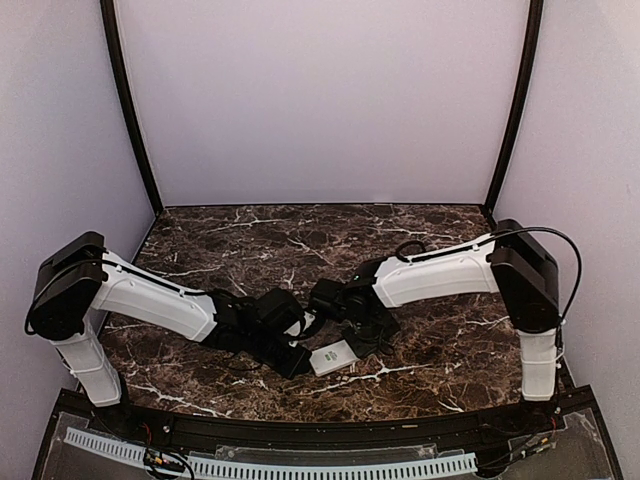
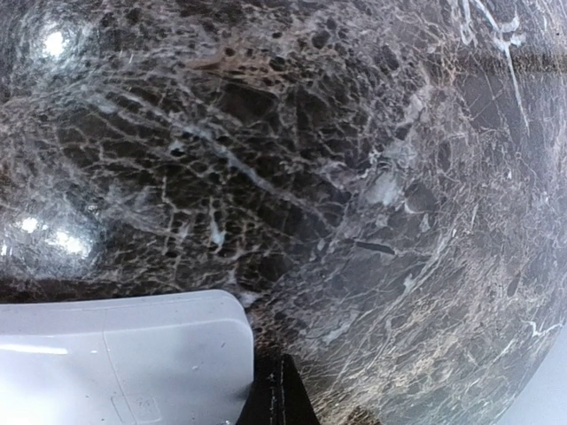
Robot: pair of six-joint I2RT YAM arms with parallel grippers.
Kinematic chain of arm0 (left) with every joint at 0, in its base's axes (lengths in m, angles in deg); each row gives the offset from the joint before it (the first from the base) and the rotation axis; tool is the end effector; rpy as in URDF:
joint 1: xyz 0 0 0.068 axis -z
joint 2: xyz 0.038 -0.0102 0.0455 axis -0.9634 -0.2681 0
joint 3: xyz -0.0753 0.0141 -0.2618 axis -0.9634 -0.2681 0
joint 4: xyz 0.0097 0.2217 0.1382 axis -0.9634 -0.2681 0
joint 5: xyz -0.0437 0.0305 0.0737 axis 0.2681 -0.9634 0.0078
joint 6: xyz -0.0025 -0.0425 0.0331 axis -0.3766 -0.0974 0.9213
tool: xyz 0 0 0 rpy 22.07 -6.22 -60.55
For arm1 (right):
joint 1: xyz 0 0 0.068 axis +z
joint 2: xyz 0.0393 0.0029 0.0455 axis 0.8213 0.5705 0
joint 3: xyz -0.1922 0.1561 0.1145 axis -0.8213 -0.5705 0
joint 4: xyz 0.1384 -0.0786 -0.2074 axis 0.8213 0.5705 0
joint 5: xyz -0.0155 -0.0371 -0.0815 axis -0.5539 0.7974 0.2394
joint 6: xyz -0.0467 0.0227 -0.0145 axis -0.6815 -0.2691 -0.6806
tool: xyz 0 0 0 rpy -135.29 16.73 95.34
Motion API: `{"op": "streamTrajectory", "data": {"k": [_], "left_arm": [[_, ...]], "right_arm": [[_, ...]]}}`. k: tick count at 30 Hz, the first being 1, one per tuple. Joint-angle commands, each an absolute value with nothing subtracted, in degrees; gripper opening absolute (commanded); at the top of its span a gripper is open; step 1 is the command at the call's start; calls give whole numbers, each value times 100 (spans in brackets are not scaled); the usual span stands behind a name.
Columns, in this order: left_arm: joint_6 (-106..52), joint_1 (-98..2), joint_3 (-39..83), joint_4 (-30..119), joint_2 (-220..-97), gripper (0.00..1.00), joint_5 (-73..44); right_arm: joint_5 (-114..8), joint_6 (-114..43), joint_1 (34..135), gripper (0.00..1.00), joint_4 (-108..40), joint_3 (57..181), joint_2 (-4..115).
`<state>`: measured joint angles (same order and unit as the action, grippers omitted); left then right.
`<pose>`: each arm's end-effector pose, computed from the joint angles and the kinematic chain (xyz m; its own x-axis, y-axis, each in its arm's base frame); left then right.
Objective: Load the batteries into the remote control
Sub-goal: Load the battery cover onto the remote control without the battery cover, then pick up the remote control from the center of the board.
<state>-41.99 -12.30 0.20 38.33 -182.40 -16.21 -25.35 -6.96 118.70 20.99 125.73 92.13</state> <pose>0.1530 -0.2985 0.1396 -0.7473 0.4502 -0.4888 0.6414 0.6810 -0.3534 0.1785 0.3304 0.1463 -0.8512 -0.4927 -0.1811 -0.4313 0.8531 -0.2937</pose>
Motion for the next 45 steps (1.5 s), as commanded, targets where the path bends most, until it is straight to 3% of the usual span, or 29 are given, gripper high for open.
{"op": "streamTrajectory", "data": {"k": [1, 7, 10, 12, 14, 17, 21, 24, 34, 45], "left_arm": [[-4122, -1196, -108, 3578, -18437, 0, -1651], [-4076, -1202, -179, 3556, -18246, 0, -1831], [-3929, -1216, -204, 3531, -17943, 1, -1989], [-3821, -1251, -222, 3508, -17675, 9, -2180], [-3739, -1337, -254, 3458, -17349, 21, -2364], [-3699, -1637, -348, 3379, -16761, 49, -2525], [-3771, -2066, -513, 3347, -16005, 82, -2880], [-3719, -2287, -578, 3377, -15600, 93, -3107], [-3615, -2865, -668, 3269, -15030, 97, -3146], [-3485, -2910, -743, 3269, -15073, 96, -3041]], "right_arm": [[-3929, -703, 11903, 0, 1261, 12215, 8972], [-3918, -1461, 11329, 0, 853, 11677, 7805], [-3944, -2473, 11218, 23, 429, 11486, 7215], [-4193, -3391, 11212, 41, 46, 11364, 6846], [-4732, -4095, 11223, 52, -310, 11306, 6594], [-5432, -5238, 11329, 66, -886, 11170, 6435], [-6019, -6964, 11632, 68, -1431, 10844, 6538], [-6395, -7794, 11732, 70, -1476, 10907, 6904], [-6047, -8313, 11763, 71, -616, 12021, 8739], [-5605, -8064, 11819, 62, -63, 12315, 9281]]}}
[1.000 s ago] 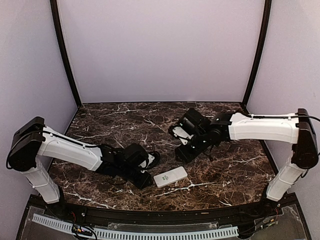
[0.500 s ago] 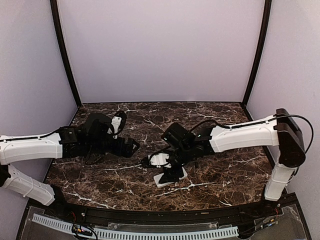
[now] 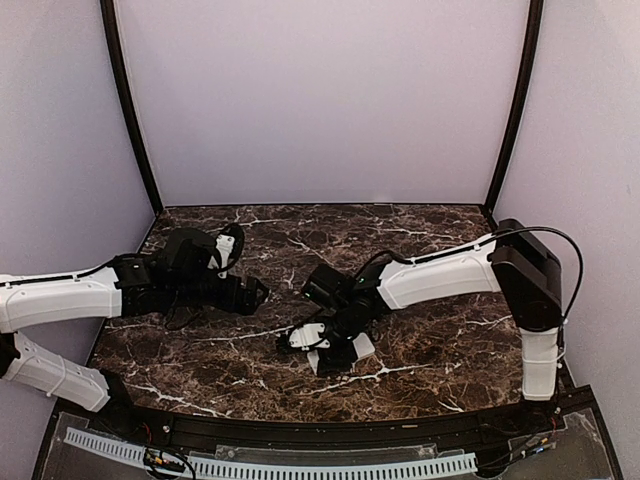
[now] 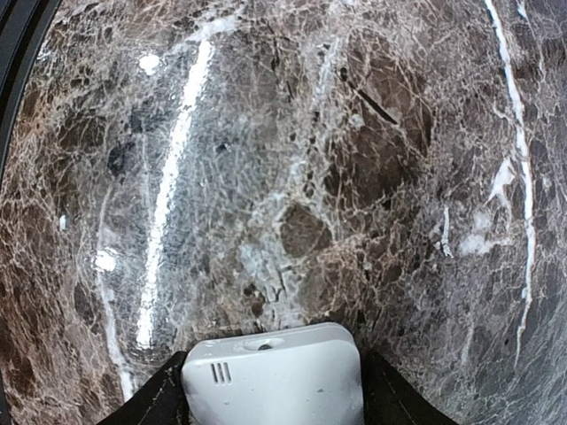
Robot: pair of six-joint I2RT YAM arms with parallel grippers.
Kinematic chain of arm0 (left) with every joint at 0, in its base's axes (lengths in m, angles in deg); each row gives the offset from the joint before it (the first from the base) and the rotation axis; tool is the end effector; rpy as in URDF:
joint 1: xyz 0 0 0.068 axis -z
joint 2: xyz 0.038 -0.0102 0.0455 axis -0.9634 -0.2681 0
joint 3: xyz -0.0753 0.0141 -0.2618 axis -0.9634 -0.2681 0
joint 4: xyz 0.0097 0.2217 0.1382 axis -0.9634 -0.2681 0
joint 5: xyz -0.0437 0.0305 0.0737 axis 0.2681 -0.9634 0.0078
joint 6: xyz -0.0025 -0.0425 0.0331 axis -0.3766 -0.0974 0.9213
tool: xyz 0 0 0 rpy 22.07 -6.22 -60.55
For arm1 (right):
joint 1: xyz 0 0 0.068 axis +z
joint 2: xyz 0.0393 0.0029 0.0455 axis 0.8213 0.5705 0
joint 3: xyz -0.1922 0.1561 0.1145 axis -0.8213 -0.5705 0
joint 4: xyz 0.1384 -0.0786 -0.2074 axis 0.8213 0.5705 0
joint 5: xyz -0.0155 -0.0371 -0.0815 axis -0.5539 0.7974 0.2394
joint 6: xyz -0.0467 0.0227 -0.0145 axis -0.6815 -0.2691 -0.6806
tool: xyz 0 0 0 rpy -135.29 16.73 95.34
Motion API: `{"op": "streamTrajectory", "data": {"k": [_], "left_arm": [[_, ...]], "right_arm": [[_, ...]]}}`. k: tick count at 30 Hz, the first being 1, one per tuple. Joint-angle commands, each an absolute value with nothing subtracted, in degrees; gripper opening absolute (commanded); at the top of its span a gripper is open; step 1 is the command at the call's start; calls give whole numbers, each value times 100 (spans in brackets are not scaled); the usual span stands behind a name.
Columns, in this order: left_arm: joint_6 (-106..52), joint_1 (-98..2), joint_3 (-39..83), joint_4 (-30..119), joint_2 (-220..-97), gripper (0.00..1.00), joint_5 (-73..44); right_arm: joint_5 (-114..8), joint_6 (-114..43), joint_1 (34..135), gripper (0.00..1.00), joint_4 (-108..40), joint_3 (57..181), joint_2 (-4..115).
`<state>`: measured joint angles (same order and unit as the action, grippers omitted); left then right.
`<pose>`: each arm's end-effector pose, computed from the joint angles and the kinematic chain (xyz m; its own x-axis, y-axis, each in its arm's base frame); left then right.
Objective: Load the batteries into the remote control
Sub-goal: Pick up the remote control from the center of the board.
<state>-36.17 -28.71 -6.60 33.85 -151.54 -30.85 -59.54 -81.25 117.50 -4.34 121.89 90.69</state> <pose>0.1870 -0.1849 0.2492 -0.5894 0.0929 -0.8025 0.4463 0.8654 -0.2276 0.1819 0.3649 0.1461 0.2317 -0.8730 -0.4291 -0.9716 -0.2295 -0.0577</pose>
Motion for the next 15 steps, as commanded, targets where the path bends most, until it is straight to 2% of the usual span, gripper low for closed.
{"op": "streamTrajectory", "data": {"k": [1, 4, 9, 13, 15], "left_arm": [[-3459, -2910, -740, 3294, -15076, 96, -3034], [-3399, -2910, -746, 3363, -15073, 96, -2987], [-3309, -2903, -803, 3571, -15004, 95, -2823], [-3188, -2904, -917, 3917, -14850, 94, -2552], [-3083, -2907, -987, 4148, -14715, 90, -2370]], "right_arm": [[-5571, -8057, 11836, 59, -19, 12332, 9280], [-5495, -7939, 11856, 48, 35, 12389, 9232], [-5631, -7552, 11850, 38, -68, 12466, 8878], [-5961, -7084, 11709, 33, -390, 12373, 8226], [-6284, -6714, 11533, 31, -645, 12290, 7680]]}}
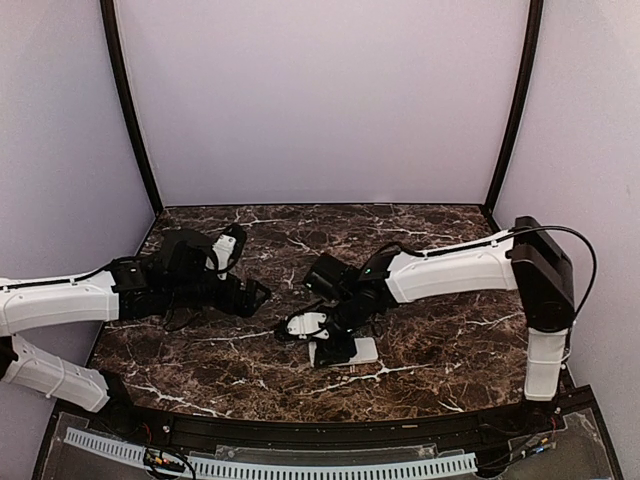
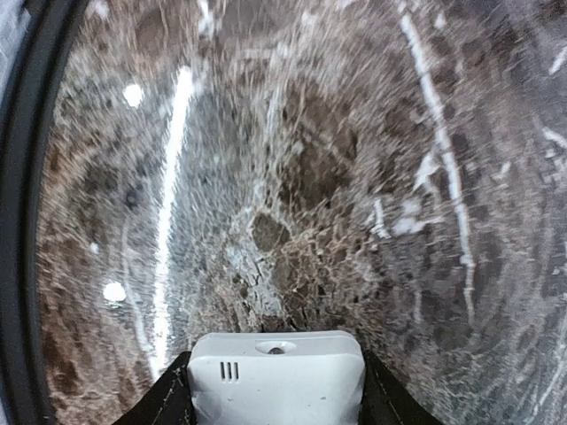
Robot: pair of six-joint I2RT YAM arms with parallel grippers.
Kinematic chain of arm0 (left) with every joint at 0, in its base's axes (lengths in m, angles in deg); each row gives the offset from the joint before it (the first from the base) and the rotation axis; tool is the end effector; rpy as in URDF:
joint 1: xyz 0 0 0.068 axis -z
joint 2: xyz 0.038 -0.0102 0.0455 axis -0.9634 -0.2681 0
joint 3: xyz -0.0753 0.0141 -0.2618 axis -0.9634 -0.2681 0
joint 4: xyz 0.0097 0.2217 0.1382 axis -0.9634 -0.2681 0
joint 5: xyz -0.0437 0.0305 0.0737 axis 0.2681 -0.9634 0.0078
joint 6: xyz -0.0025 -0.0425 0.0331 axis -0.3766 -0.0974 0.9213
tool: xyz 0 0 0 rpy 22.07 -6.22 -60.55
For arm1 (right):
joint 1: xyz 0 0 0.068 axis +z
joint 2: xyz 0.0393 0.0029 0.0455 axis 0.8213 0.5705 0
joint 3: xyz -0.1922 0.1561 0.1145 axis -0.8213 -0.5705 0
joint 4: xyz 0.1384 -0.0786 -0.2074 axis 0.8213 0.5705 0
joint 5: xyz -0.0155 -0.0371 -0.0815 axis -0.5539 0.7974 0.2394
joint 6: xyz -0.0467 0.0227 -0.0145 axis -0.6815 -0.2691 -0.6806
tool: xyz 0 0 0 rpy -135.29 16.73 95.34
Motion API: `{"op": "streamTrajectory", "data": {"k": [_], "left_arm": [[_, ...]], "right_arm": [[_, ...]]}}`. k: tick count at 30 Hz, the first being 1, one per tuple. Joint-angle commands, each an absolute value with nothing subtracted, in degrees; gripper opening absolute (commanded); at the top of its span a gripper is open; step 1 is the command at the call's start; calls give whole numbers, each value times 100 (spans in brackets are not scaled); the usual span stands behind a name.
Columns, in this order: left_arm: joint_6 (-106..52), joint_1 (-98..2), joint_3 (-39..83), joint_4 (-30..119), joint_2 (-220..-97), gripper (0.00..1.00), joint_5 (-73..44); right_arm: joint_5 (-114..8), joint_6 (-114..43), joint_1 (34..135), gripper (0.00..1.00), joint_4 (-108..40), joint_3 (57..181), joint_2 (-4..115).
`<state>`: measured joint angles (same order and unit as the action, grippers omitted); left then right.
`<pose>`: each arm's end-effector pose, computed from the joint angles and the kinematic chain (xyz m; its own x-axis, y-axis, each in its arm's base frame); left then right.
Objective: Load the batteries into the remote control
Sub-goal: Pick up the remote control from the center of the board, then pass from the right arm to the left
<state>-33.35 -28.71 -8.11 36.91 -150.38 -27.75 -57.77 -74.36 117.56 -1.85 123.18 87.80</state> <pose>0.1841 -0.1845 0.2500 -0.5510 0.1165 -0.8263 0.5158 0.8260 -0.2275 0.1815 0.3628 0.1698 0.1209 -0.8899 -0.4399 -0.9926 -0.1121 -0.0460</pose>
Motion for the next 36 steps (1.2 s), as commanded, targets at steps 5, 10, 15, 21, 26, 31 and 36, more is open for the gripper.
{"op": "streamTrajectory", "data": {"k": [5, 10, 15, 21, 26, 31, 36], "left_arm": [[-2719, -2878, -1053, 4970, -14483, 86, -1312], [-2050, -2578, -740, 5705, -14531, 89, -151], [-1585, -2384, -203, 5775, -14732, 93, 87], [-983, -2382, -94, 5395, -14663, 98, -258], [-741, -2387, 139, 5157, -15195, 99, -3], [-826, -2387, 510, 5407, -15654, 99, 567], [-981, -2382, 759, 5507, -15927, 99, 967]], "right_arm": [[-7415, -5380, 10927, 28, -2135, 11767, 6265], [-7963, -3952, 10629, 24, -4388, 11098, 5311], [-7648, -3693, 10598, 20, -4729, 11196, 5262], [-7653, -3618, 10506, 18, -4636, 11028, 5234], [-8149, -3553, 10500, 17, -4638, 10917, 5299], [-8822, -3584, 10500, 16, -4588, 10964, 5363], [-8943, -3600, 10505, 15, -4579, 10973, 5373]]}}
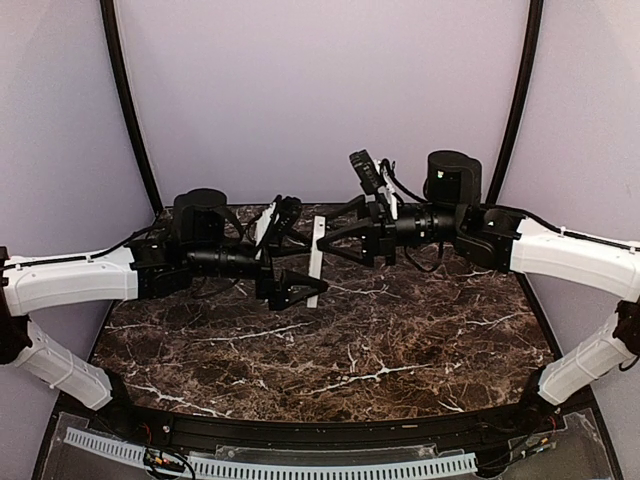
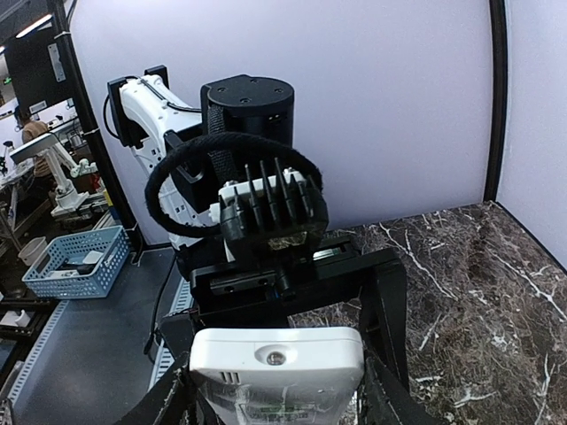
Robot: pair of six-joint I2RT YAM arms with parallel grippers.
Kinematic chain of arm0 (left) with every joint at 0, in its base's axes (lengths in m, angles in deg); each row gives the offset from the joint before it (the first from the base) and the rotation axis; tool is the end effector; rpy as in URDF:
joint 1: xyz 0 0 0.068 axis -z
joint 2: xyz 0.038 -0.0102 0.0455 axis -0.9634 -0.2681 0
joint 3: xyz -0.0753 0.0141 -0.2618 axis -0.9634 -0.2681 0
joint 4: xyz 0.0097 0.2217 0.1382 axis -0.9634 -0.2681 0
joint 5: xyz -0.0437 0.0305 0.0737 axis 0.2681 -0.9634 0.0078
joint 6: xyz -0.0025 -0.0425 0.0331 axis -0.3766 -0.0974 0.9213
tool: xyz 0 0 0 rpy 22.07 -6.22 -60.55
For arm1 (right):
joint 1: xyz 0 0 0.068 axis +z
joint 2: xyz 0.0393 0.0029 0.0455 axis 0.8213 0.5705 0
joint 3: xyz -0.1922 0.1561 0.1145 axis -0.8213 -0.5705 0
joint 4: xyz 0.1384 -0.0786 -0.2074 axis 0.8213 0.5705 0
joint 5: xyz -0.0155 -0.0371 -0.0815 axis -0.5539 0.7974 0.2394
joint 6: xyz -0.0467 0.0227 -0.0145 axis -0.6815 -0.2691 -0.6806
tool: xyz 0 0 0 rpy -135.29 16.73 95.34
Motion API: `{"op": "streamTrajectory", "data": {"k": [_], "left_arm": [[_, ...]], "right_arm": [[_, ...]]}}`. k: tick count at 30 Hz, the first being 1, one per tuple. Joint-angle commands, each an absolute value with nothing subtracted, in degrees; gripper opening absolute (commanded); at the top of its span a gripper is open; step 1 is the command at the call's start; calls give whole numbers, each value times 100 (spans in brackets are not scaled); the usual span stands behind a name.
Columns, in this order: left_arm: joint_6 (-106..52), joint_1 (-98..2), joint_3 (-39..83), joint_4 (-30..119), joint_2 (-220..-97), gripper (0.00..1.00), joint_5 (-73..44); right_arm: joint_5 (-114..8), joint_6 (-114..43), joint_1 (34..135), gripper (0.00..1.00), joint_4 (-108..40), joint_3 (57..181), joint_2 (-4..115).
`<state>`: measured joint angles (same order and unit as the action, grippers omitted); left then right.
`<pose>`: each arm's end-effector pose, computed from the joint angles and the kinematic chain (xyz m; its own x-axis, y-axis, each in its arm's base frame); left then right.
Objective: Load the batteries into the remote control
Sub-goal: Pass from the right arm to the left
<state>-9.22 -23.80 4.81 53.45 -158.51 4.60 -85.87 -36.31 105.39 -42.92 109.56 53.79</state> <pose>0.1838 -0.2501 0.3211 -0.0089 0.1523 -0.9883 0.9803 0.1965 0.0215 0.1903 0.2642 0.3660 -0.1598 -0.0694 -0.9847 -0.9871 -0.0005 0.1602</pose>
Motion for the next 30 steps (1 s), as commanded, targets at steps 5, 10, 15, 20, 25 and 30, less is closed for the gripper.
{"op": "streamTrajectory", "data": {"k": [5, 10, 15, 20, 25, 30], "left_arm": [[-1091, -2384, 733, 5789, -15982, 88, 1387], [-1154, -2382, 683, 5846, -15953, 53, 1611], [-1178, -2382, 628, 5747, -15838, 24, 1462], [-1315, -2382, 760, 4809, -15873, 22, 550], [-1807, -2371, 1729, 2499, -17117, 22, -1289], [-1726, -2091, 2696, 1029, -18635, 24, -2515]], "right_arm": [[-9019, -3565, 10500, 15, -4616, 10955, 5413], [-9084, -3513, 10504, 15, -4637, 10963, 5460], [-8966, -3499, 10500, 20, -4478, 10925, 5414], [-7542, -3477, 10413, 63, -3655, 10999, 5076], [-5522, -3193, 10217, 73, -2177, 11387, 5070], [-3868, -2783, 10080, 74, -947, 11603, 5292]]}}
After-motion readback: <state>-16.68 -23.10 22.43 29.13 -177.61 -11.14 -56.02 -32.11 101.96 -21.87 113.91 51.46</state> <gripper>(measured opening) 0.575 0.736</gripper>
